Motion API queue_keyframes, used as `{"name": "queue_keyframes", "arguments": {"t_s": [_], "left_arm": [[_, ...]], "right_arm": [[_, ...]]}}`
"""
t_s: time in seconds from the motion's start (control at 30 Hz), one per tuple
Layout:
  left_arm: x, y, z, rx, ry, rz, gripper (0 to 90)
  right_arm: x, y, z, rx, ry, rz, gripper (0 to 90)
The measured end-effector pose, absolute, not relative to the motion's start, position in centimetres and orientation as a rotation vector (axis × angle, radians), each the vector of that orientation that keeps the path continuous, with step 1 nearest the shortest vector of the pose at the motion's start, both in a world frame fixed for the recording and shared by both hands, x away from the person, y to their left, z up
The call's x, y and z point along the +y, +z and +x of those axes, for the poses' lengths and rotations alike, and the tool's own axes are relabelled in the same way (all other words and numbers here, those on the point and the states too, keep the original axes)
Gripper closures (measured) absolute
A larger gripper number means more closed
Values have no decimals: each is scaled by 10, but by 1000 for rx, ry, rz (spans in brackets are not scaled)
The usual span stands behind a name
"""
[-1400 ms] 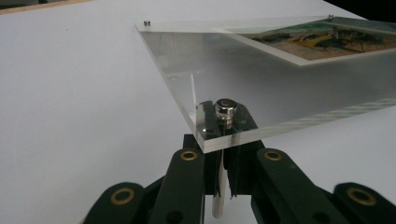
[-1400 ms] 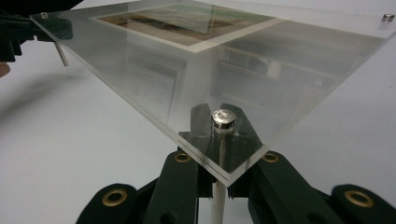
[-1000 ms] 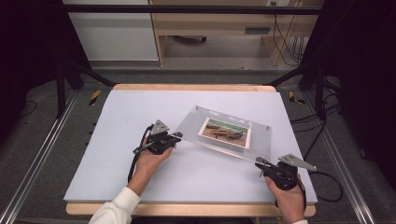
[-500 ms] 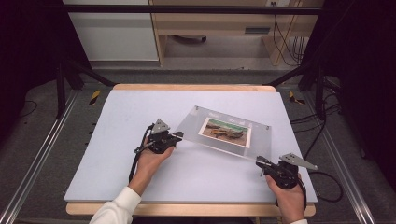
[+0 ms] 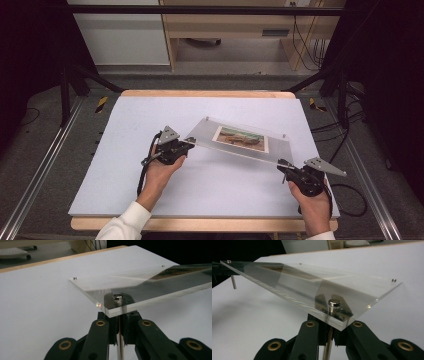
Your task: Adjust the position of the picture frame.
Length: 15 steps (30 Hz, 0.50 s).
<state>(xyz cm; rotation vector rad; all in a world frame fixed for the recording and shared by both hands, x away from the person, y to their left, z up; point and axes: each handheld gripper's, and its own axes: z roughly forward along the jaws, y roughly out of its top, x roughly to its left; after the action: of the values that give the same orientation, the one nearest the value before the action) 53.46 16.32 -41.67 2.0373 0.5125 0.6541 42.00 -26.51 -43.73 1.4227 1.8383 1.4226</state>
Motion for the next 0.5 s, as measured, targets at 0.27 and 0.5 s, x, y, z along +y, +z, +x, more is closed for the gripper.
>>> {"name": "queue_keyframes", "arguments": {"t_s": [0.27,0.5], "left_arm": [[178,-407,524,535,696,2035,824],[193,-403,519,589,724,2001,825]], "right_arm": [[-257,-425,434,1872,1440,1389,833],[-245,-416,446,1895,1465,1336,835]]}}
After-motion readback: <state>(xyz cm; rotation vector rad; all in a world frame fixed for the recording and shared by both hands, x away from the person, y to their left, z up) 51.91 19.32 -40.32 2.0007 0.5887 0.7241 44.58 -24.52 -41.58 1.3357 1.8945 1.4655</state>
